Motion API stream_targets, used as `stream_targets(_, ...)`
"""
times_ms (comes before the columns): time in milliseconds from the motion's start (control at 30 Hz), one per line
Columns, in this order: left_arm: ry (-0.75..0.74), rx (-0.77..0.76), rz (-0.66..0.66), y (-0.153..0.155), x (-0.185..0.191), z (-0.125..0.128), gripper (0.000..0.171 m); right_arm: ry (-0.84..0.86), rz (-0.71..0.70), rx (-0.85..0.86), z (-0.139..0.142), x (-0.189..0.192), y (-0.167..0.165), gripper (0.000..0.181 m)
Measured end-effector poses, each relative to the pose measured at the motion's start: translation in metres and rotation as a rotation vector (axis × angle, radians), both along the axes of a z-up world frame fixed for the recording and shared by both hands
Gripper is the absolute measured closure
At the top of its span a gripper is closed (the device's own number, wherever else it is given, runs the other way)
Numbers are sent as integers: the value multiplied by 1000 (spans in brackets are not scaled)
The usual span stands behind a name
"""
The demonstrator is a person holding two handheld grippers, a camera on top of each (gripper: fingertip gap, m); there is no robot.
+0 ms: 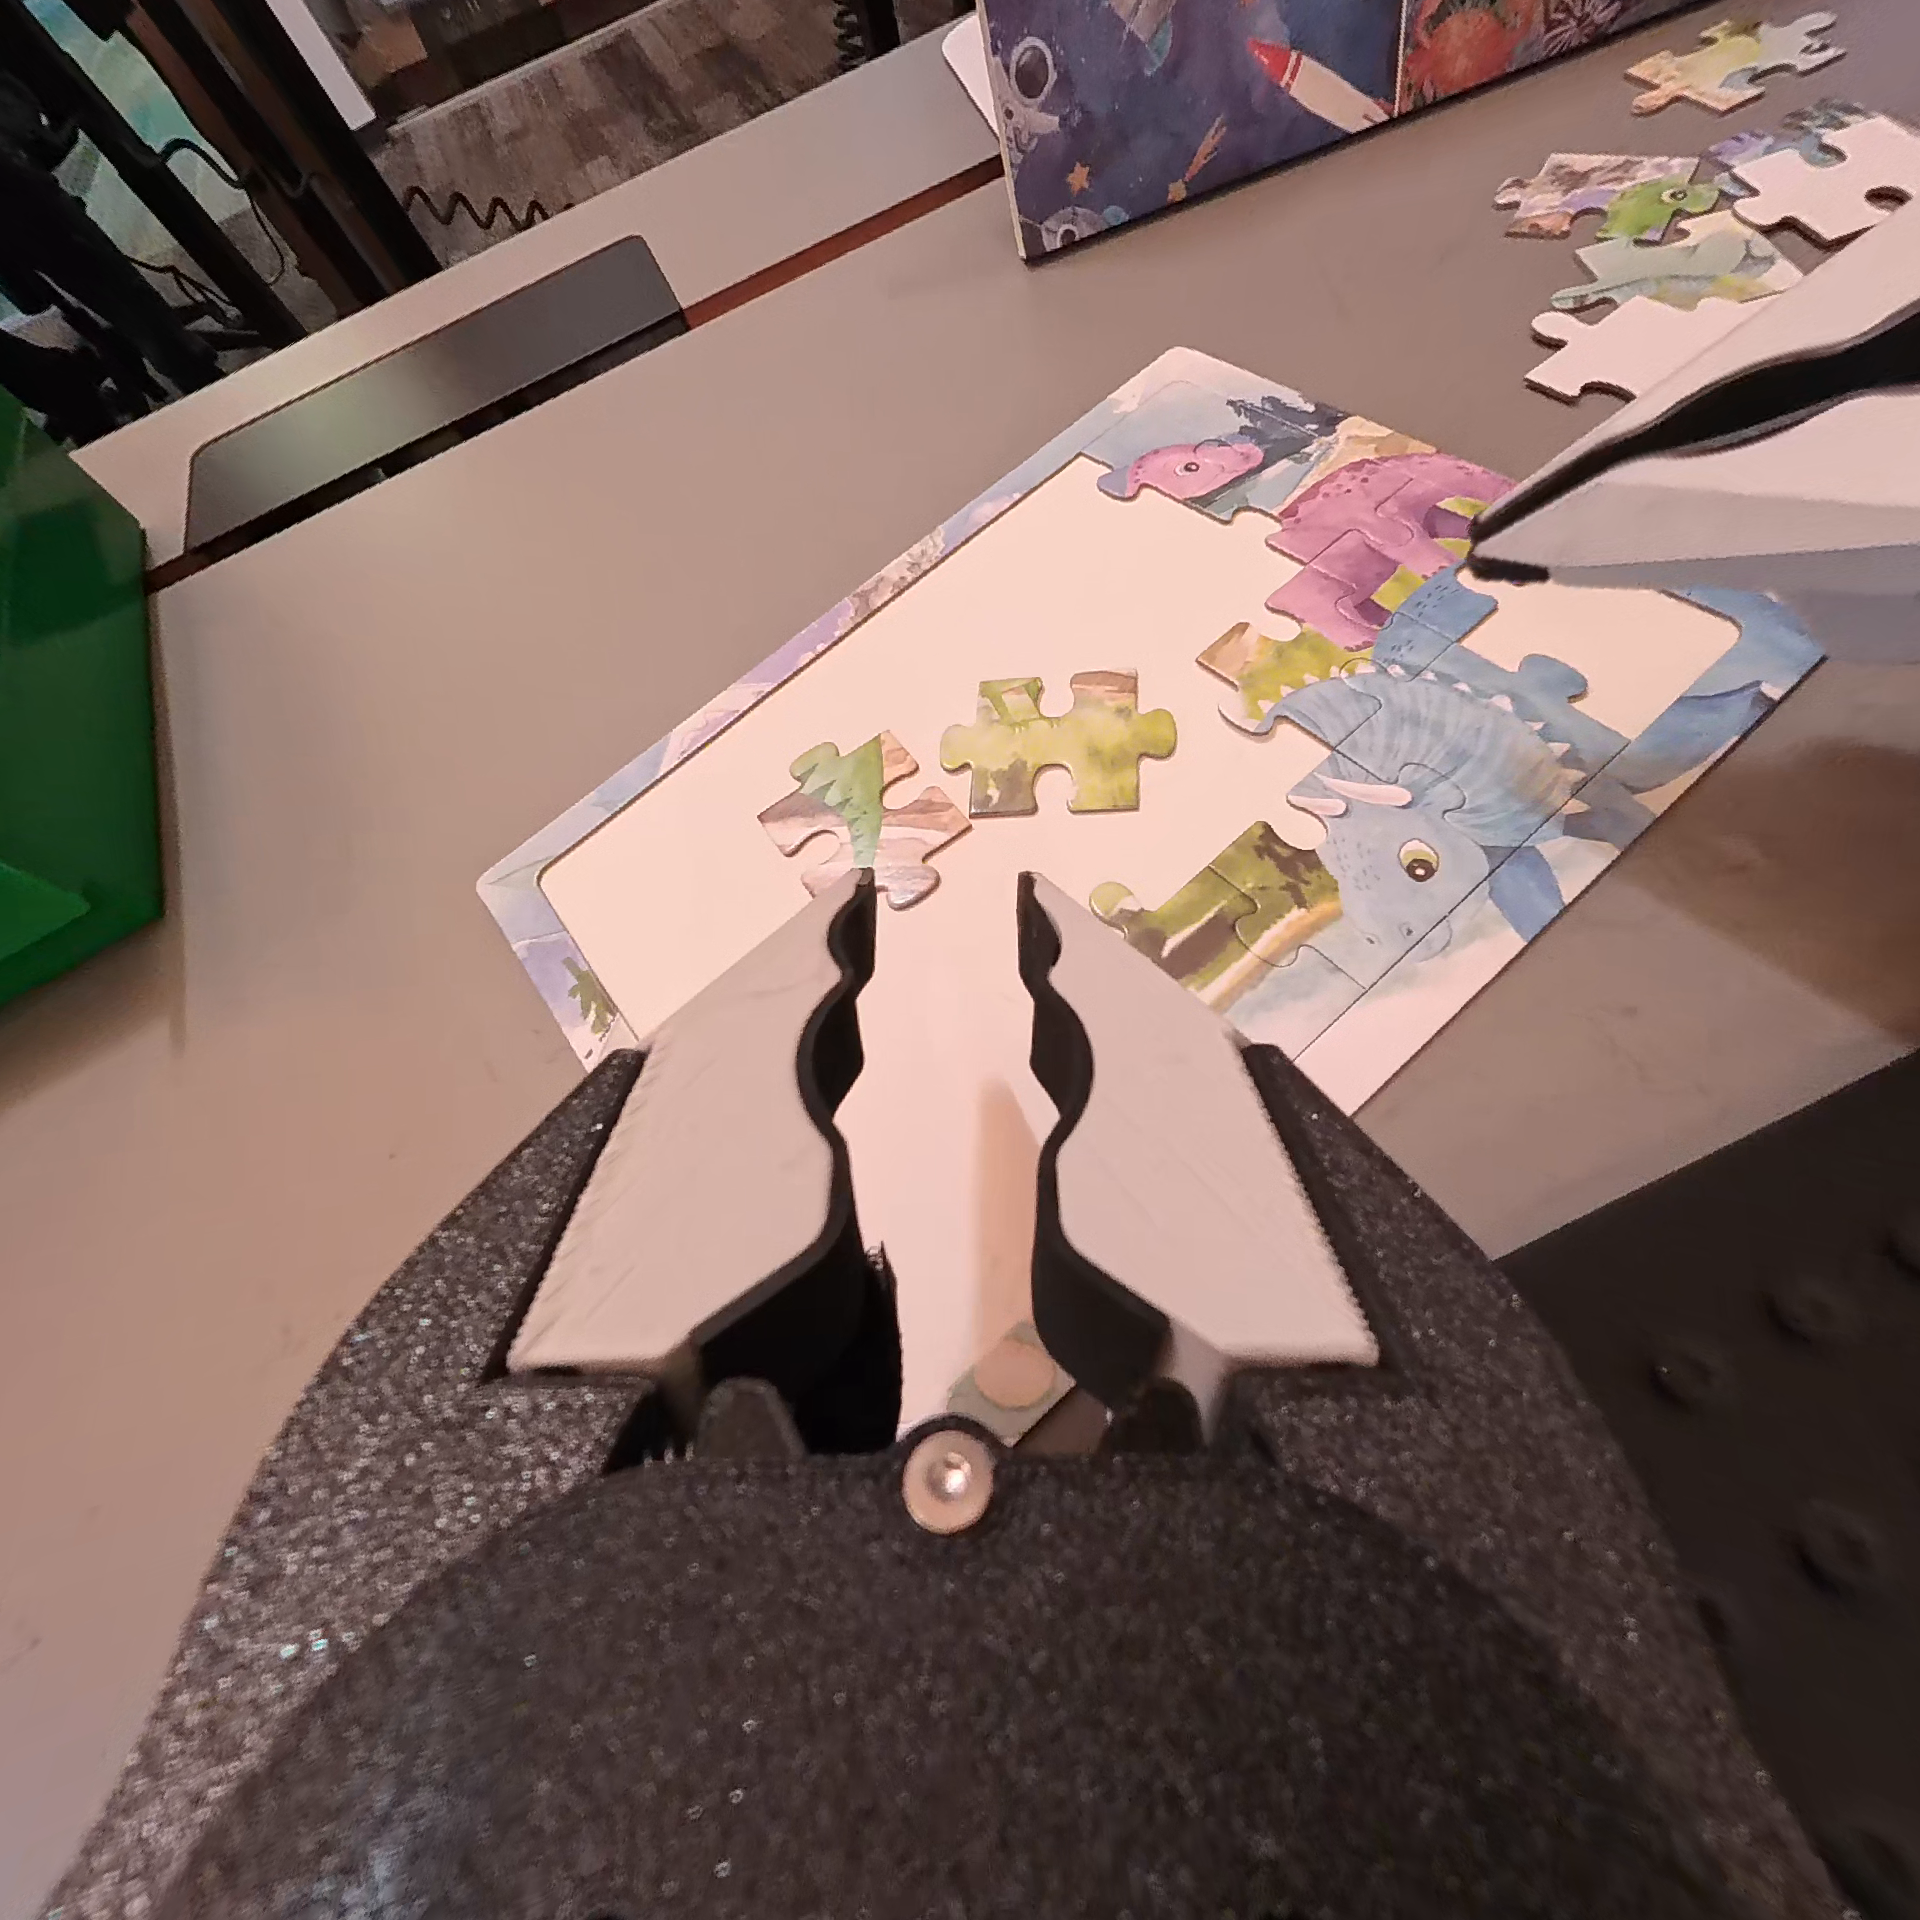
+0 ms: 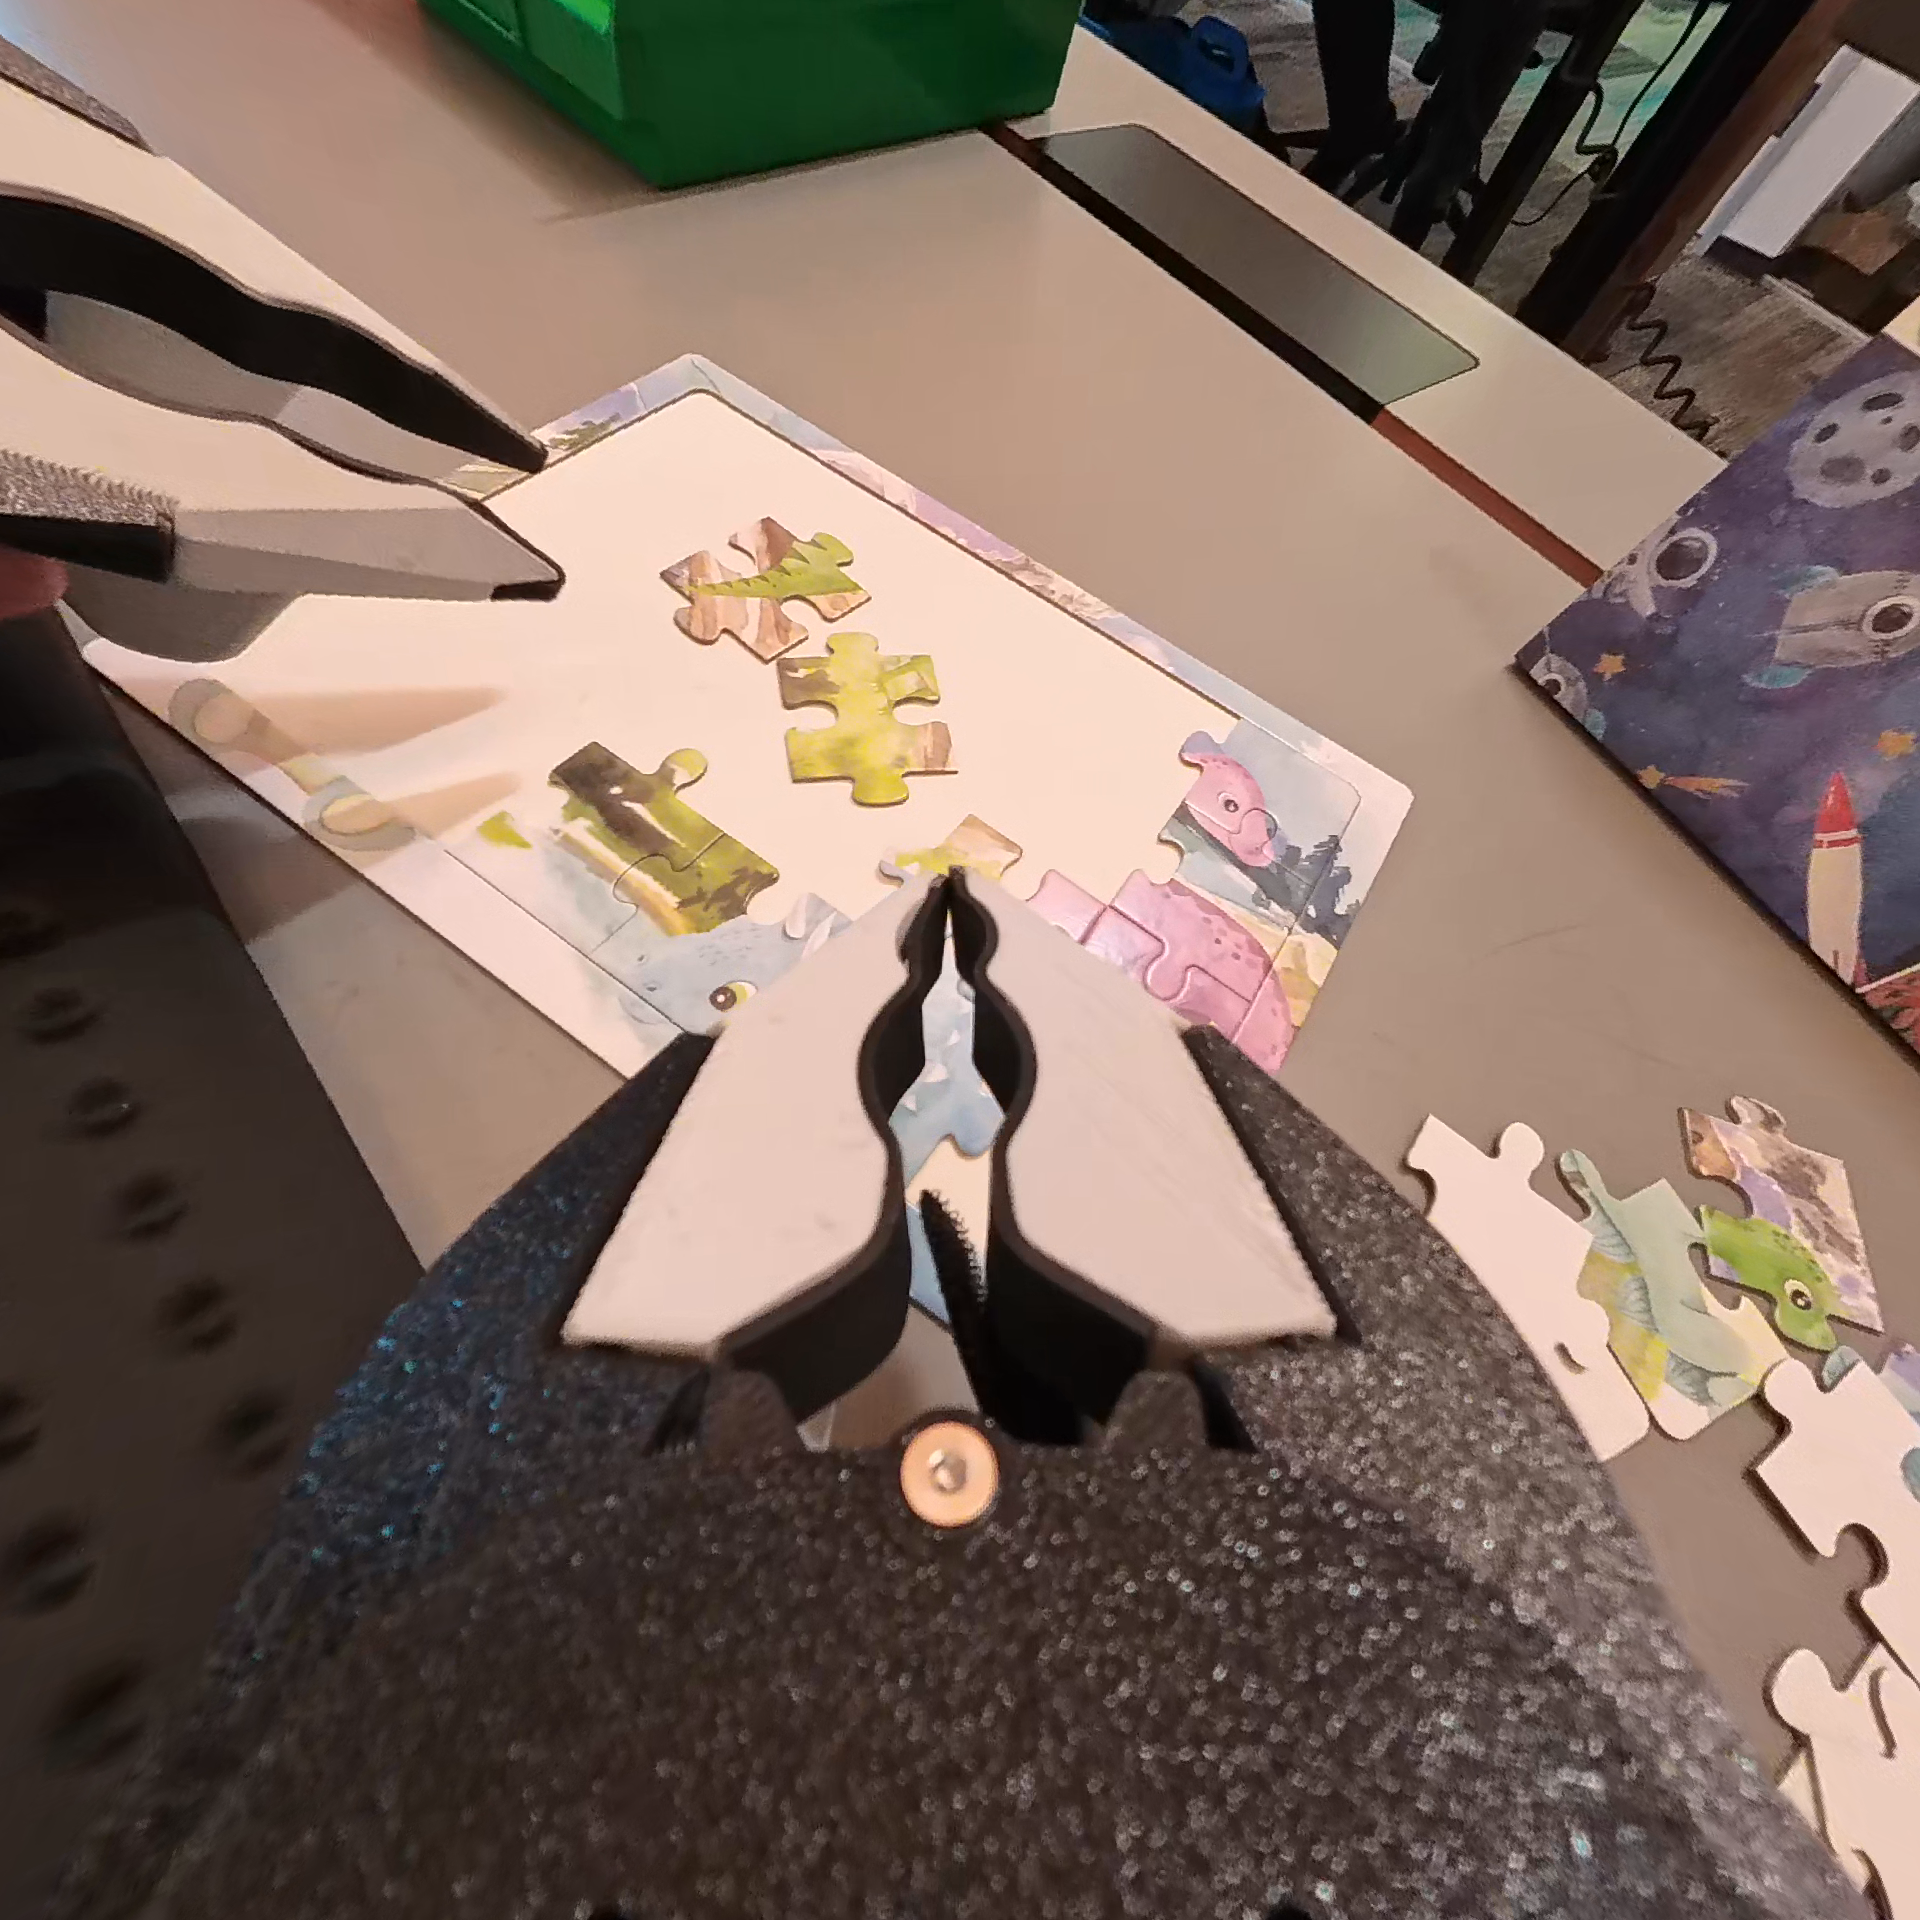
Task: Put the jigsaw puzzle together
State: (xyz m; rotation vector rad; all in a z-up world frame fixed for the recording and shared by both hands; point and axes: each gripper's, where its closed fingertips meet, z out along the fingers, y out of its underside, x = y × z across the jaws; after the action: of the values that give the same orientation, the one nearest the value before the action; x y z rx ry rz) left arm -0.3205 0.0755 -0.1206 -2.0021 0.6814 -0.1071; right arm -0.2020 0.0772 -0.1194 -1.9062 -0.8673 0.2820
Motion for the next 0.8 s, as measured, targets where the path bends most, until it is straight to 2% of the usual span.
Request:
stream_targets(233,7,12,4,0,0,1,144,-20,22,3,-2,-4,-2,181)
stream_targets(533,45,17,1,0,1,-2,144,42,45,1,5,-6,-4,181)
stream_targets(800,2,14,5,1,-1,1,144,55,78,-27,2,-11,-8,181)
